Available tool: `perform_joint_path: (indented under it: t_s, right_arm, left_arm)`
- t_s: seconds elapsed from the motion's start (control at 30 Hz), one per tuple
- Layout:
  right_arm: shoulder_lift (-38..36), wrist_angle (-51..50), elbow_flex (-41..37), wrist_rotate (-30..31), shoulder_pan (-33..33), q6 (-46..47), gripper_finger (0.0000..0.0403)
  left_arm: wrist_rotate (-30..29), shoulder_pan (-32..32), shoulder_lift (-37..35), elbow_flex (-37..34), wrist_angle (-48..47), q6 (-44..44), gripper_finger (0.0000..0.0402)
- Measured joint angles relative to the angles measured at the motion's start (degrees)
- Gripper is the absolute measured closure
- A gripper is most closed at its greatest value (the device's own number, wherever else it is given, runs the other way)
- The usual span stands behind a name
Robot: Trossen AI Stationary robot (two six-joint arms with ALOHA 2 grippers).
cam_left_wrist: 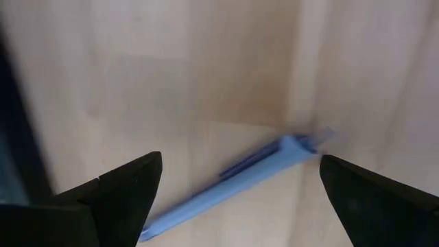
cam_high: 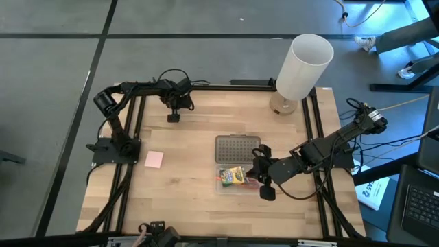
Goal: Pack school essentials
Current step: Put the gray pen into the supply box
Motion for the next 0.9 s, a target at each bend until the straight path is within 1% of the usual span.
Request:
perform_joint_path:
  t_s: [0.13,0.37,0.63,0.9]
  right_arm:
    - [0.0,0.0,0.0,-0.1,0.0,0.0,0.0368]
    - [0.0,0.0,0.0,-0.1,0.0,0.1,0.0368]
    - [0.0,0.0,0.0,-0.1,0.0,0.2,0.0368]
    - [0.0,0.0,0.0,-0.1,0.0,0.1,0.0368]
  left_arm:
    - [1.6,0.3,1.2,0.3,-0.5,0.1,0.0012]
    - [1.7,0.4,2.1,0.2,-0.8,-1.2,0.0025]
    - [3.9,0.5,2.2,0.1,-1.7,-2.0,0.0066]
    - [4.5,-0.1,2.3,0.1,-3.5,-3.6,0.0109]
